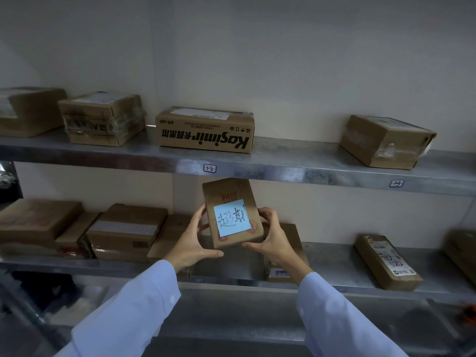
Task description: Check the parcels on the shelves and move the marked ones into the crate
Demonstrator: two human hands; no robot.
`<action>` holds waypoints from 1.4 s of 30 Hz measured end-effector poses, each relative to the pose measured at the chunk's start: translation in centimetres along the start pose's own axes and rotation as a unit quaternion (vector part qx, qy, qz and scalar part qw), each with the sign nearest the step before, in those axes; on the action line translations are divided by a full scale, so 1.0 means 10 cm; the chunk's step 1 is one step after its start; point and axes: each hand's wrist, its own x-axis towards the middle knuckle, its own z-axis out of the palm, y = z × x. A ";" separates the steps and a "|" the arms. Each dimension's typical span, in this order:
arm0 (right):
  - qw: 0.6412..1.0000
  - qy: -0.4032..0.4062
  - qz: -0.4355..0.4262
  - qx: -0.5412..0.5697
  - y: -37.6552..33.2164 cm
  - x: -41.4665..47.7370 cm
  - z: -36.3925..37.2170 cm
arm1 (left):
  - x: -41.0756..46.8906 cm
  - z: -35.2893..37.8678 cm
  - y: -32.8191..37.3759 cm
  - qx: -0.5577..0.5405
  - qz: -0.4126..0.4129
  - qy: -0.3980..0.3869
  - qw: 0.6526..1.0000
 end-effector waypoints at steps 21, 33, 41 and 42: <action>0.995 0.094 0.023 0.038 0.27 -0.33 -0.48 | 0.37 0.52 0.15 0.009 0.084 -0.019 0.996; 0.945 0.299 0.129 0.032 0.68 -2.09 -1.41 | 0.17 2.22 0.59 -0.040 0.140 -0.263 0.954; 0.881 0.430 0.186 0.074 0.70 -3.93 -1.77 | -0.91 3.48 1.01 -0.076 0.177 -0.408 0.892; 0.873 0.441 0.194 0.077 0.69 -4.20 -1.80 | -1.10 3.65 1.05 -0.080 0.180 -0.421 0.885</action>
